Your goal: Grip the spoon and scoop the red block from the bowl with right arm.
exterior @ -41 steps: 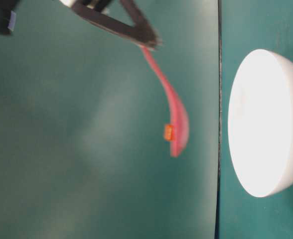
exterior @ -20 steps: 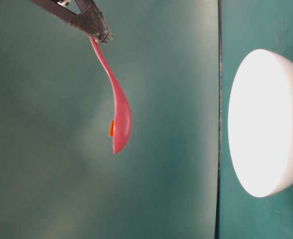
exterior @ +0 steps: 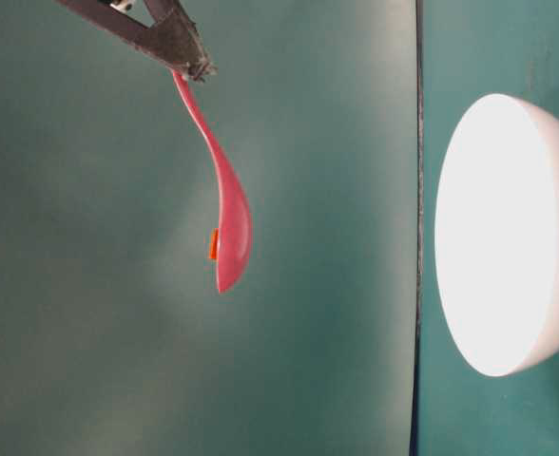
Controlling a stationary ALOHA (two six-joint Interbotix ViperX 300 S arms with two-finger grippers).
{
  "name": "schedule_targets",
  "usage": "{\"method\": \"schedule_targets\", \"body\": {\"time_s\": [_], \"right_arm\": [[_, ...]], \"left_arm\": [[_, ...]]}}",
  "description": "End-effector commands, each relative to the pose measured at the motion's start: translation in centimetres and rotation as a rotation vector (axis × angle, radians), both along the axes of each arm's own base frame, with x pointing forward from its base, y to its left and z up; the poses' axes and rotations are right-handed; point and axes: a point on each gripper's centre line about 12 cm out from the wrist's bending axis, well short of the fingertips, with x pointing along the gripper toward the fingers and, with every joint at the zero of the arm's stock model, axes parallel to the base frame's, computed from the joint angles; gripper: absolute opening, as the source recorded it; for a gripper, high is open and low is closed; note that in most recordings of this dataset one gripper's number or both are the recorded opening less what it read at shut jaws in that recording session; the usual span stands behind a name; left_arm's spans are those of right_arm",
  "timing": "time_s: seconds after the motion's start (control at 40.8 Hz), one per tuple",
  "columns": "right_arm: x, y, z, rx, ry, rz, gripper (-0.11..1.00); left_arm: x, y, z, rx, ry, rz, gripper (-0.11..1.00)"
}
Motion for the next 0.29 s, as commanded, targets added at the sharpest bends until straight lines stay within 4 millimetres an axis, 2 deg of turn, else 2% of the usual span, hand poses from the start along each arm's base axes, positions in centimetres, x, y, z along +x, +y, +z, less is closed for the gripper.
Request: {"method": "schedule_targets", "body": {"time_s": [0.0, 0.27], "right_arm": [[0.18, 0.07, 1.8, -0.001, -0.055, 0.001, 0.24], [0.24, 0.07, 2.0, -0.001, -0.061, 0.001, 0.24]], "left_arm": [[0.2, 0.03, 1.13, 0.005, -0.032, 0.001, 0.0], [0.2, 0.01, 1.06, 0.003, -0.031, 0.0, 0.0]]}}
